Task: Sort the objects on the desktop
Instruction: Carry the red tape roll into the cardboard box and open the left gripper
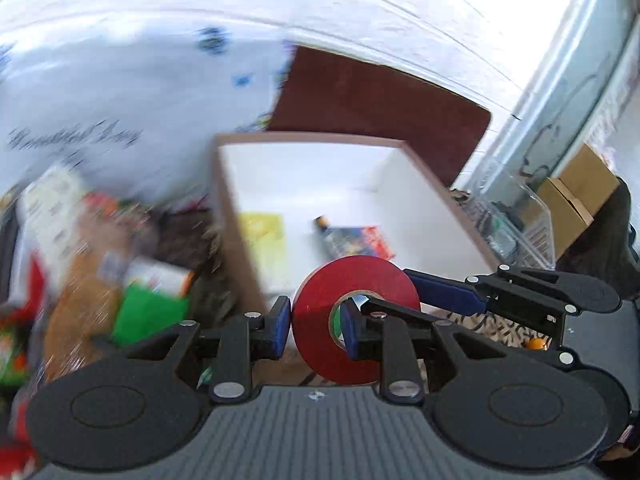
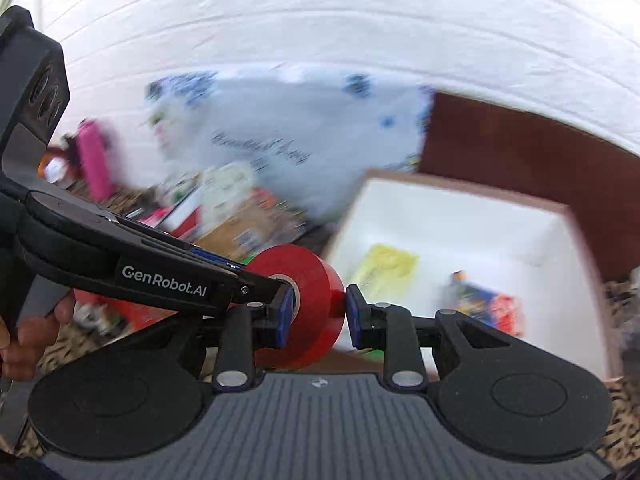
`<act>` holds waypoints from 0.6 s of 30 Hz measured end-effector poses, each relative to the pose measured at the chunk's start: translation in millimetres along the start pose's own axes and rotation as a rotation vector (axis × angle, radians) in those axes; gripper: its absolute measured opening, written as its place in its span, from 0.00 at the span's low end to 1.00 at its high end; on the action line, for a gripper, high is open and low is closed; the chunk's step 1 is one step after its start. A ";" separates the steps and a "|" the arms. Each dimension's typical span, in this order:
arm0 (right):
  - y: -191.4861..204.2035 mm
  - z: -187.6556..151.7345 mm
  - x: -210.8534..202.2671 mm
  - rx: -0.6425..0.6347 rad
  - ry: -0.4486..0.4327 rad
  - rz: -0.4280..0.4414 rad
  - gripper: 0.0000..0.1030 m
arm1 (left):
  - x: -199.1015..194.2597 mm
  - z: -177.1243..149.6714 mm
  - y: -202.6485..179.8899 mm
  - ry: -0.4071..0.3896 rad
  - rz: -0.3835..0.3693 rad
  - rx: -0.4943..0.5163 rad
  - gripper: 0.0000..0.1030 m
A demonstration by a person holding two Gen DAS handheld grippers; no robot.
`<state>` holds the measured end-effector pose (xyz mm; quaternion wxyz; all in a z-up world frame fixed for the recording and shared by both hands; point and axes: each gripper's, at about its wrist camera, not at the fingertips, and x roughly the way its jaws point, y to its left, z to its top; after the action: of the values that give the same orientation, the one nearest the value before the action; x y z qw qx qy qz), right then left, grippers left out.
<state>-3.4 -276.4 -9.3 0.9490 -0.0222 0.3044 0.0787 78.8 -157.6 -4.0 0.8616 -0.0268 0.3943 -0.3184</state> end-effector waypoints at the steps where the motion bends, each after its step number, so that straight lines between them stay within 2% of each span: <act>1: -9.9 2.2 0.4 0.008 -0.003 -0.017 0.26 | 8.8 6.5 -5.9 0.005 -0.013 0.007 0.27; 8: -85.5 2.6 7.0 0.087 0.014 -0.128 0.26 | 77.7 38.5 -44.4 0.078 -0.122 0.044 0.27; 14: -134.8 -16.3 15.2 0.169 0.075 -0.226 0.26 | 140.9 43.8 -75.4 0.187 -0.196 0.098 0.26; 18: -158.7 -31.3 27.0 0.211 0.118 -0.263 0.26 | 172.0 44.4 -85.4 0.238 -0.209 0.115 0.26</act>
<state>26.2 -432.1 -51.4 0.9287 0.0333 0.3606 -0.0802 148.3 -332.7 -62.1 0.7710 0.0198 0.4698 -0.4295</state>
